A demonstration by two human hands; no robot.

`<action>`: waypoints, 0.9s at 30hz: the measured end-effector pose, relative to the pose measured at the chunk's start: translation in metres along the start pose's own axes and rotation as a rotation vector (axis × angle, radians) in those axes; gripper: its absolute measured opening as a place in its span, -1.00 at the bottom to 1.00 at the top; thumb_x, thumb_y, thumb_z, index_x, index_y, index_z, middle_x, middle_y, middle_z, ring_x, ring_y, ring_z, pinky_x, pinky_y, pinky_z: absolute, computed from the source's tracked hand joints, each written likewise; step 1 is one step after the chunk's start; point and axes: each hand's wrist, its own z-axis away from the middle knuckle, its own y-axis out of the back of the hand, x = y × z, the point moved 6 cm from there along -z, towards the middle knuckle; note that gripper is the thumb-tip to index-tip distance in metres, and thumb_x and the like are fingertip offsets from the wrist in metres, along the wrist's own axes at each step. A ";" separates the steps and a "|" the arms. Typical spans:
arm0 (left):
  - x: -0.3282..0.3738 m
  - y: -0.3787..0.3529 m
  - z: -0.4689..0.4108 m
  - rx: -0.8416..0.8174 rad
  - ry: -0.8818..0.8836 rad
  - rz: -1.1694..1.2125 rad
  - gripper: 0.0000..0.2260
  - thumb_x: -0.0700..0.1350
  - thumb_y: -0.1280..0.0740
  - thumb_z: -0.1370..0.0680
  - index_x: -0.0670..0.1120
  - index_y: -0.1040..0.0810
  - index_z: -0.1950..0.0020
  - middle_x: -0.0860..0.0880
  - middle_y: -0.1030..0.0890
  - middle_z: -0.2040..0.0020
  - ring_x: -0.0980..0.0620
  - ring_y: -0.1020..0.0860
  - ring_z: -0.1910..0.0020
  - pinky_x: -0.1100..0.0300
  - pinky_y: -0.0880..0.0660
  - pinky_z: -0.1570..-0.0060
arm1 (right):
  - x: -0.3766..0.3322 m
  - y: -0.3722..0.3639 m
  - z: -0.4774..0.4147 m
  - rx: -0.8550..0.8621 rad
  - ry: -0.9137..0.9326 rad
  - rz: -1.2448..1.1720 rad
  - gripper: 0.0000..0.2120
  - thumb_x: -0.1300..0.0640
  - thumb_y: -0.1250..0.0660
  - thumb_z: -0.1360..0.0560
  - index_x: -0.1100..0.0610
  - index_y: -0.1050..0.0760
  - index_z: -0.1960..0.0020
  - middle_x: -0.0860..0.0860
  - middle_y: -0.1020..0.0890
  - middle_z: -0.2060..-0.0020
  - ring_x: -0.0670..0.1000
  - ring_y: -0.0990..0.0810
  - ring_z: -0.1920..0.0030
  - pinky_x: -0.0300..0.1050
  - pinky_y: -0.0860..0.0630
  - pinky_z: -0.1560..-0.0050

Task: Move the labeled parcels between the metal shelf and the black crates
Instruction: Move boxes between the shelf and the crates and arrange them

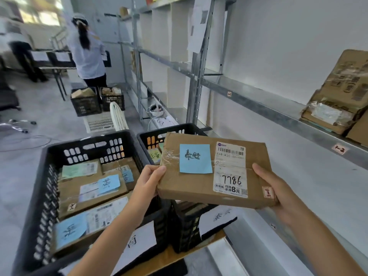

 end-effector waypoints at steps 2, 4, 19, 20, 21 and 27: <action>0.004 0.014 -0.005 0.029 -0.021 0.002 -0.77 0.13 -0.31 -0.54 -0.03 -0.50 0.01 -0.01 -0.53 0.08 0.13 -0.56 0.16 0.21 -0.49 0.19 | -0.002 -0.015 -0.018 -0.035 0.001 -0.001 -0.50 -0.15 -0.50 -0.36 0.00 -0.63 -0.25 0.11 -0.72 -0.11 0.14 -0.73 -0.03 -0.06 -0.66 0.23; 0.006 0.030 -0.009 0.069 -0.025 0.001 -0.78 0.09 -0.30 -0.58 -0.05 -0.51 -0.04 0.02 -0.55 0.10 0.22 -0.59 0.26 0.31 -0.50 0.29 | -0.003 -0.031 -0.037 -0.071 -0.011 0.011 -0.52 -0.16 -0.51 -0.34 -0.02 -0.66 -0.21 0.11 -0.71 -0.12 0.16 -0.71 -0.09 0.05 -0.62 -0.04; 0.032 0.110 -0.088 0.219 -0.085 -0.030 -0.78 -0.06 -0.20 -0.66 0.03 -0.57 -0.24 0.01 -0.62 -0.23 0.11 -0.56 -0.24 0.05 -0.45 -0.34 | -0.035 -0.092 -0.177 -0.060 -0.025 0.140 -0.45 -0.10 -0.53 -0.32 0.06 -0.58 -0.25 0.10 -0.73 -0.07 0.12 -0.74 -0.01 0.00 -0.58 0.04; 0.030 0.109 -0.093 0.209 -0.085 -0.044 -0.78 -0.07 -0.20 -0.66 0.04 -0.57 -0.23 0.01 -0.61 -0.23 0.12 -0.56 -0.25 0.07 -0.45 -0.33 | -0.040 -0.085 -0.186 -0.048 -0.019 0.156 -0.46 -0.11 -0.54 -0.31 0.06 -0.59 -0.24 0.09 -0.73 -0.07 0.11 -0.74 0.00 0.00 -0.57 0.03; 0.029 0.108 -0.098 0.199 -0.083 -0.052 -0.78 -0.08 -0.20 -0.66 0.03 -0.57 -0.24 0.00 -0.60 -0.25 0.12 -0.55 -0.26 0.09 -0.45 -0.33 | -0.045 -0.078 -0.194 -0.036 -0.013 0.173 -0.47 -0.11 -0.54 -0.31 0.05 -0.60 -0.23 0.08 -0.73 -0.07 0.09 -0.74 0.02 0.00 -0.56 0.04; 0.013 0.096 -0.116 0.172 -0.066 -0.085 -0.78 -0.07 -0.22 -0.65 0.07 -0.58 -0.23 0.06 -0.60 -0.25 0.16 -0.54 -0.26 0.15 -0.44 -0.33 | -0.055 -0.045 -0.239 -0.010 -0.035 0.279 -0.38 -0.16 -0.54 -0.27 0.05 -0.59 -0.27 0.06 -0.73 -0.07 0.07 -0.74 0.01 0.01 -0.56 -0.02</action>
